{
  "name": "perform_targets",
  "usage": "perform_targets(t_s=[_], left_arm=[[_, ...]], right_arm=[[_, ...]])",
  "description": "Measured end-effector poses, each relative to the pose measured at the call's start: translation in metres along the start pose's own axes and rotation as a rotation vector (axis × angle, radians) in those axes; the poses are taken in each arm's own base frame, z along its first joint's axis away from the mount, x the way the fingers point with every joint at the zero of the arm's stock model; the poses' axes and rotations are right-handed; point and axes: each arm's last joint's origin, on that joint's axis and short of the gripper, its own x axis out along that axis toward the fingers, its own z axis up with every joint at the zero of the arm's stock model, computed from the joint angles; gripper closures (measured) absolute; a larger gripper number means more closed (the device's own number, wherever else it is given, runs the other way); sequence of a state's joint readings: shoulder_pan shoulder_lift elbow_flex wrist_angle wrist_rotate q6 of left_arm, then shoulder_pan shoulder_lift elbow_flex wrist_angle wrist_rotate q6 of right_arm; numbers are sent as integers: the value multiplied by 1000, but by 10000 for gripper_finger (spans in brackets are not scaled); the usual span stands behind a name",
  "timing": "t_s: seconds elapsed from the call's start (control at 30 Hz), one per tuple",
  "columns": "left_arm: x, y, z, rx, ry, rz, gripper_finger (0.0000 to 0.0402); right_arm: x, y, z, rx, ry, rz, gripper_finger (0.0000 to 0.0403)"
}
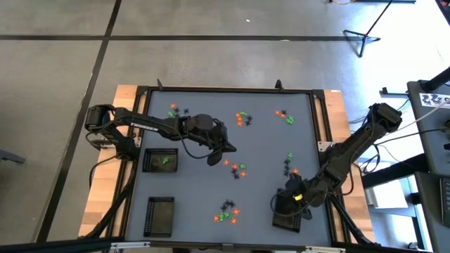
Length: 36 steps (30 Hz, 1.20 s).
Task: Sort Halloween decoration
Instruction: Put the black spider toy into the bottom right black bin, then put the orange spider toy into the bottom left black bin
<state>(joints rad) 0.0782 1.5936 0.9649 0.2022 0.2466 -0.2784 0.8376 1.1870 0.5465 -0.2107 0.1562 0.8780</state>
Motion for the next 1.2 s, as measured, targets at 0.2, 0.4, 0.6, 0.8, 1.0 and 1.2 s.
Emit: perform_targets(t_s=[0.2,0.4,0.6,0.8,1.0,1.2], left_arm=[[2,-9,-5,2,28,-19,401],[-1,1,-12,-25,113,66,401],[-42,43,-17,-116,284,473,401],[-102,81,-9,-195,323,872,401],[-141,122,-11,-314,376,938,401],[-171,160,-21,-415,424,961,401]], right_arm=[[-2,0,13,-88,-96,-52,209],[-10,1,48,-269,-233,-139,216],[-16,-14,74,-434,-325,-321,220],[-19,-45,95,-450,-318,-433,221],[-25,-71,117,-446,-360,-444,221],[-33,-87,134,-472,-437,-404,221]])
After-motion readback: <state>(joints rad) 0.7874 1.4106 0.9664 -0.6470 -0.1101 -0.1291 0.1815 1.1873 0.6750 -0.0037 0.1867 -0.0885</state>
